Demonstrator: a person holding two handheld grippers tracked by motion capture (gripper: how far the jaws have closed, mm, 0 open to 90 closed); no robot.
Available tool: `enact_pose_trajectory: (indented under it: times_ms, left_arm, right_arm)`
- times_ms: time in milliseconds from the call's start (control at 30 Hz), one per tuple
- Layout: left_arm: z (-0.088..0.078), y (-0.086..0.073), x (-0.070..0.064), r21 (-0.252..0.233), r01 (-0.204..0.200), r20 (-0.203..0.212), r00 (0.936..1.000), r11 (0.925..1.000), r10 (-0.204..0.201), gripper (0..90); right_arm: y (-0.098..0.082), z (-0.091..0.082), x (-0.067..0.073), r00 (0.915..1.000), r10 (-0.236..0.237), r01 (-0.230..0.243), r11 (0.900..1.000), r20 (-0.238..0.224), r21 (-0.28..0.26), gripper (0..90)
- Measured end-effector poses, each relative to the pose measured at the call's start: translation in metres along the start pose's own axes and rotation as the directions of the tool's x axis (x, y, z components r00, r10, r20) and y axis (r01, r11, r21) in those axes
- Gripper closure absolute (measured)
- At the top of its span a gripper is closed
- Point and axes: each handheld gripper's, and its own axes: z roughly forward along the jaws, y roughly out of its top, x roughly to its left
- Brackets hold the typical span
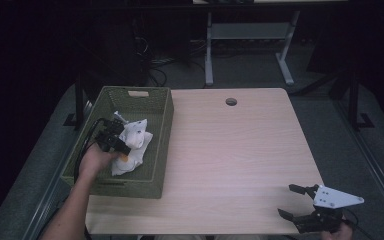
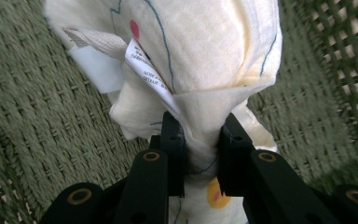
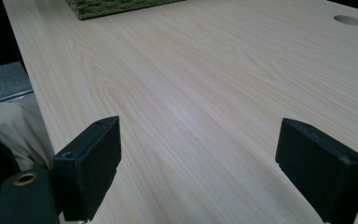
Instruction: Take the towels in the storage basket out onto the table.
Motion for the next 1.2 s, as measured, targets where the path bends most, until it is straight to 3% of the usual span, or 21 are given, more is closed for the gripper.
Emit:
enact_pose_trajectory:
  times_ms: [400,600,700,1200]
  left_arm:
    - [-0.022,-0.012,0.003,-0.108,0.004,0.068,0.9977,0.9941,0.003,75.6]
    - [-0.032,-0.016,0.005,-0.171,0.024,0.101,0.9948,0.985,-0.006,75.6]
    - [-0.038,-0.019,0.008,-0.208,0.047,0.143,0.9896,0.977,-0.017,75.6]
    - [-0.045,-0.031,0.011,-0.295,0.083,0.244,0.9698,0.952,-0.009,75.5]
  right_arm:
    - [0.0,0.003,-0.001,1.0,-0.002,0.002,1.0,0.008,0.005,13.8]
    - [0.0,0.002,-0.001,0.9999,0.007,-0.007,1.0,0.01,0.001,13.8]
    - [0.0,0.003,-0.001,0.9999,0.01,-0.01,1.0,0.009,0.003,13.8]
    - [0.001,0.002,-0.001,0.9999,0.008,-0.008,1.0,0.014,-0.006,13.8]
